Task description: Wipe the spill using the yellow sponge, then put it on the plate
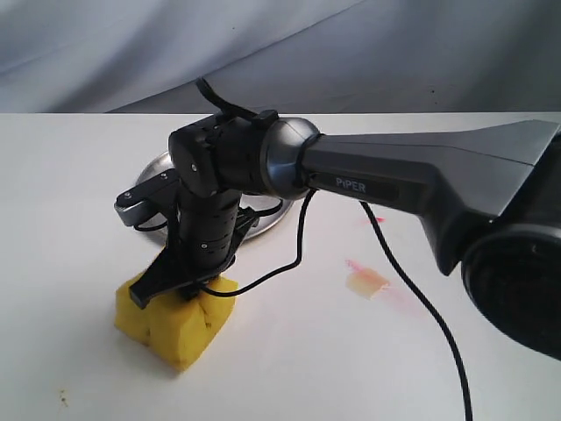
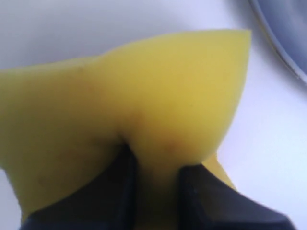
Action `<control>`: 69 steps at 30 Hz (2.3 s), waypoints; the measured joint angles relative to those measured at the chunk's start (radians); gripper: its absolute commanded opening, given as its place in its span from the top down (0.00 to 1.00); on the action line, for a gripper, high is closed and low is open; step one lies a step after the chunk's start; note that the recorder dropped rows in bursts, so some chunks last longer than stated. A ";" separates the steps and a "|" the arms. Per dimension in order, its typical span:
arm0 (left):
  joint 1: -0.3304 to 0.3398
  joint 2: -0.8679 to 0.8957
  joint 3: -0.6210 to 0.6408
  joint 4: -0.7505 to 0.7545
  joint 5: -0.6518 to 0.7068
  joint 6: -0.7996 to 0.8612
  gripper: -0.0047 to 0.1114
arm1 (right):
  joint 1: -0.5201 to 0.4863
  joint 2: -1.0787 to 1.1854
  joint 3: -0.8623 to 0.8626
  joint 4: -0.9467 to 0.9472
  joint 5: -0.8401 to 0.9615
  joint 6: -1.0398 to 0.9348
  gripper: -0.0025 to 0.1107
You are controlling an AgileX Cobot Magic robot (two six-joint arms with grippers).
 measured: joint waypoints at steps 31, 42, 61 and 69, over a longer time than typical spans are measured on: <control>0.000 0.000 0.000 0.000 0.000 0.000 0.96 | -0.279 -0.352 0.570 -0.319 -0.211 0.150 0.98; 0.000 0.000 0.000 0.000 0.000 0.000 0.96 | -0.437 -0.218 0.498 -0.452 -0.254 0.240 0.98; 0.000 0.000 0.000 0.000 0.000 0.000 0.96 | -0.189 -0.281 0.501 -0.173 -0.094 0.019 0.98; 0.000 0.000 0.000 0.000 0.000 0.000 0.96 | -0.138 -0.302 0.518 -0.136 -0.125 0.025 0.98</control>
